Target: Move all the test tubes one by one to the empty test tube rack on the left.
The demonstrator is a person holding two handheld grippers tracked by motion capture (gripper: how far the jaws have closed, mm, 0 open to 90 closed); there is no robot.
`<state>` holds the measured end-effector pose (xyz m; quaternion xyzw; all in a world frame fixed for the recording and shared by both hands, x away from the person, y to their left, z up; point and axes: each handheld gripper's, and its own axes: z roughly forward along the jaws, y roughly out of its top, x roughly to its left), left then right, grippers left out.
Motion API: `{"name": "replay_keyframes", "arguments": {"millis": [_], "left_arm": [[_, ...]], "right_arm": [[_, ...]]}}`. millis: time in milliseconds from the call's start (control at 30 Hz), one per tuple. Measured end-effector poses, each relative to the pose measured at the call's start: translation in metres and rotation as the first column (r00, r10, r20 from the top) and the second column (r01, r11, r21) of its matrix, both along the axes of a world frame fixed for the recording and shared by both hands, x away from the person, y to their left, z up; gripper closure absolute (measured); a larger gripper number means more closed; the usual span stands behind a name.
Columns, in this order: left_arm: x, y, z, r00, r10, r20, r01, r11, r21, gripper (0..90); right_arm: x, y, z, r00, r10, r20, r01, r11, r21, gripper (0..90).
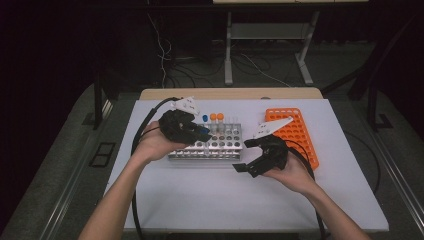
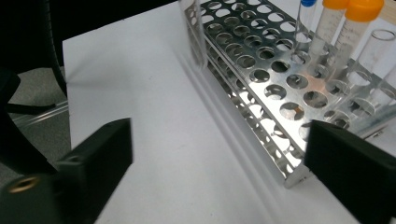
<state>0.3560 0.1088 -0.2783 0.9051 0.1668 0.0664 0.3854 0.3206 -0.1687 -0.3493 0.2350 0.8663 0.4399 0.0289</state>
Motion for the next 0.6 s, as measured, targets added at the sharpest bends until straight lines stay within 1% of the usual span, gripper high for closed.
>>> {"name": "replay_keyframes", "arguments": {"millis": [67,167,333,500,600], "left_arm": [[0.004,0.003,0.001,0.9998,0.02,0.005,-0.02,0.9998,-0.007,73.4],[0.01,0.007,0.003,0.9988,0.047,0.013,-0.047,0.9989,-0.008,73.5],[0.021,0.012,0.006,0.9962,0.084,0.025,-0.083,0.9964,-0.012,73.5],[0.033,0.017,0.007,0.9913,0.125,0.043,-0.124,0.9922,-0.011,73.6],[0.041,0.02,0.004,0.9872,0.152,0.049,-0.151,0.9883,-0.023,73.6]], "right_arm": [[-0.002,-0.004,-0.003,1.0,-0.002,0.001,0.002,1.0,-0.006,0.2],[-0.003,-0.009,-0.008,0.9998,-0.016,-0.01,0.016,0.9999,-0.001,0.1],[-0.006,-0.019,-0.013,0.9988,-0.044,-0.02,0.045,0.9987,0.026,0.2],[-0.011,-0.03,-0.019,0.9975,-0.066,-0.027,0.067,0.997,0.038,0.2],[-0.015,-0.037,-0.023,0.9961,-0.082,-0.032,0.083,0.9954,0.047,0.2]]}}
